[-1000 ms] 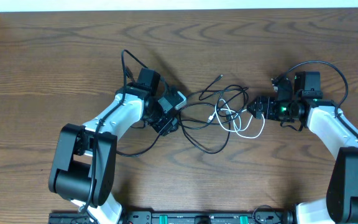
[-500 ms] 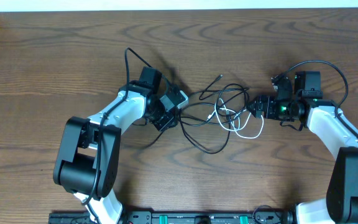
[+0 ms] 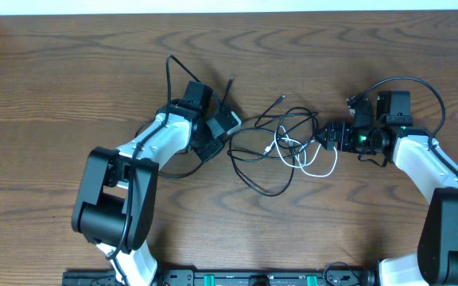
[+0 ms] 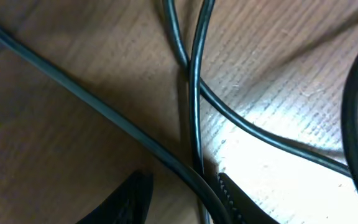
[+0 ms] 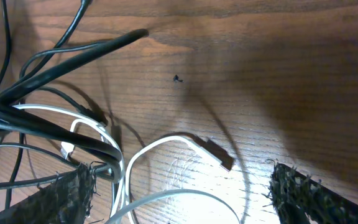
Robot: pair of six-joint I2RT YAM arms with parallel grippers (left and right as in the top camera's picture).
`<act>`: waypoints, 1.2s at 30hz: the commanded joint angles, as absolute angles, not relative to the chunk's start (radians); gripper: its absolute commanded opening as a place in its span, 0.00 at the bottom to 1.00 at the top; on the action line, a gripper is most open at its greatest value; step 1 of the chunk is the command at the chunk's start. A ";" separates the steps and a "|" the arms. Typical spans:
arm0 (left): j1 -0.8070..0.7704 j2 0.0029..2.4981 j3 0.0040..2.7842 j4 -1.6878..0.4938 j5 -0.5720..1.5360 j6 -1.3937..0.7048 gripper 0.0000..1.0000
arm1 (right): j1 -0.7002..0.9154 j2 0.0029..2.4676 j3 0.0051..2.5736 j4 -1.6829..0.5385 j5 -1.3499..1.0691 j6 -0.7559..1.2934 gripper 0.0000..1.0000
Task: Untangle cables
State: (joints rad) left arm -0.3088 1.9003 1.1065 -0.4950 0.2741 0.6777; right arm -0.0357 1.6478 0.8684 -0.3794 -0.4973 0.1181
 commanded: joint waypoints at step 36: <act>0.828 2.127 1.039 -0.139 -0.062 0.313 0.08 | -0.038 1.649 0.868 -0.370 -0.508 0.109 0.91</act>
